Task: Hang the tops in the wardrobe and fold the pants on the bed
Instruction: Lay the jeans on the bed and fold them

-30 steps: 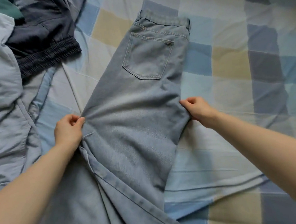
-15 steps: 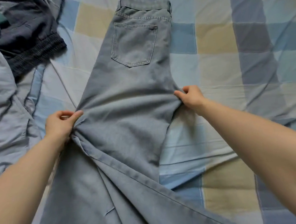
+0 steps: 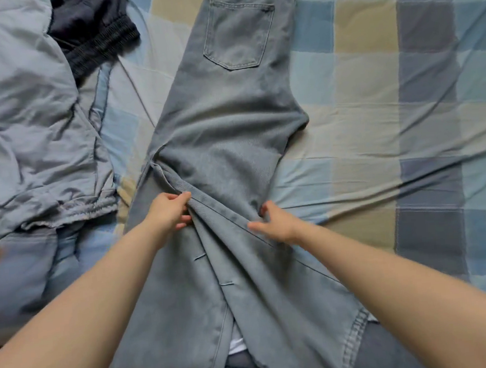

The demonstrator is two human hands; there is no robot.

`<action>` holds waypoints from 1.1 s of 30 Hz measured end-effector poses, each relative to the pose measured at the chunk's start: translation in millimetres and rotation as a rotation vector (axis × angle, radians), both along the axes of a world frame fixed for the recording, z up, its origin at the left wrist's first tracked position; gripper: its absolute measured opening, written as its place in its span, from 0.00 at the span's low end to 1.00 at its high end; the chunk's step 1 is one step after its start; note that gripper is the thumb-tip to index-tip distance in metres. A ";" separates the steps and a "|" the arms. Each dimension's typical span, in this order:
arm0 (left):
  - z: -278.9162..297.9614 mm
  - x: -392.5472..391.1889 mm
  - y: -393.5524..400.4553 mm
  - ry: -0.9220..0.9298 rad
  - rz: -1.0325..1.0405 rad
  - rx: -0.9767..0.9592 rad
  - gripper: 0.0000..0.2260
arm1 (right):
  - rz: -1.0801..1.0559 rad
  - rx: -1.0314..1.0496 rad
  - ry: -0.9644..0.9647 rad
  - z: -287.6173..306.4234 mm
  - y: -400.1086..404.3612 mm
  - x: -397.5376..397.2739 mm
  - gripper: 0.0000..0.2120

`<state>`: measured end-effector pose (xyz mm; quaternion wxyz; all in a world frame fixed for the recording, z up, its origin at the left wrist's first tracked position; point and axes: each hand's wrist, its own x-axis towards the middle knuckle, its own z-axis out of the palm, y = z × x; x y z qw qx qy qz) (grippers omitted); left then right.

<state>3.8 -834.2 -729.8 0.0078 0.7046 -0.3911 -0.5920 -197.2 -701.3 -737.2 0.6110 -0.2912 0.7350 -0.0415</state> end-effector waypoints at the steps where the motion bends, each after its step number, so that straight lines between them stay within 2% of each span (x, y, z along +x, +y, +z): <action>1: -1.3 1.0 2.6 0.009 0.002 0.021 0.20 | 0.173 -0.034 0.125 -0.9 9.4 7.1 0.25; 3: -0.9 -1.3 4.0 0.020 -0.018 0.060 0.20 | 0.324 -0.025 0.235 5.0 21.1 18.0 0.27; 6: 4.2 -1.8 1.2 0.060 -0.043 0.130 0.21 | 0.382 -0.108 0.248 23.8 27.4 34.4 0.09; 9: 16.0 5.1 2.8 0.150 -0.063 0.236 0.21 | 0.347 -0.354 0.177 60.8 34.0 66.9 0.14; 12: 29.5 24.3 12.6 0.200 -0.176 0.228 0.13 | 0.344 -0.418 0.088 91.4 44.7 126.2 0.14; 13: 28.4 34.5 15.1 0.168 -0.238 0.173 0.12 | 0.339 -0.426 0.034 95.0 47.6 146.9 0.12; 15: 24.3 62.2 17.6 0.110 -0.328 0.110 0.17 | 0.314 -0.387 -0.057 104.6 49.3 190.8 0.04; 18: 17.2 107.0 21.1 0.030 -0.337 0.088 0.10 | 0.165 -0.165 -0.224 110.9 48.6 226.2 0.21; 19: 13.1 120.6 21.2 0.016 -0.332 0.070 0.07 | 0.069 -0.117 -0.250 109.5 46.3 227.0 0.23; 20: 10.0 134.1 20.9 0.015 -0.332 0.044 0.04 | -0.041 -0.096 -0.233 104.2 43.8 224.0 0.21; 21: 8.0 144.7 20.8 0.018 -0.332 0.016 0.03 | -0.156 -0.094 -0.125 93.5 41.4 213.7 0.17; 24: -0.4 167.9 23.3 0.027 -0.290 -0.003 0.06 | -0.323 -0.084 0.419 42.2 43.8 170.2 0.10; 25: -2.8 171.2 25.3 0.024 -0.261 0.001 0.07 | -0.315 -0.051 0.526 28.9 49.1 157.4 0.09; 26: -3.1 173.2 28.4 0.018 -0.240 0.000 0.08 | -0.293 -0.007 0.547 18.5 54.8 151.1 0.08; 28: -9.3 177.5 37.0 0.039 -0.268 0.024 0.07 | -0.212 0.061 0.433 3.0 64.8 149.8 0.13; 31: -6.3 184.4 54.5 0.102 -0.408 0.173 0.03 | 0.103 0.073 0.326 8.1 75.1 163.9 0.22; 33: 0.8 191.0 63.2 0.131 -0.436 0.298 0.05 | 0.386 0.123 0.253 23.2 82.7 177.6 0.21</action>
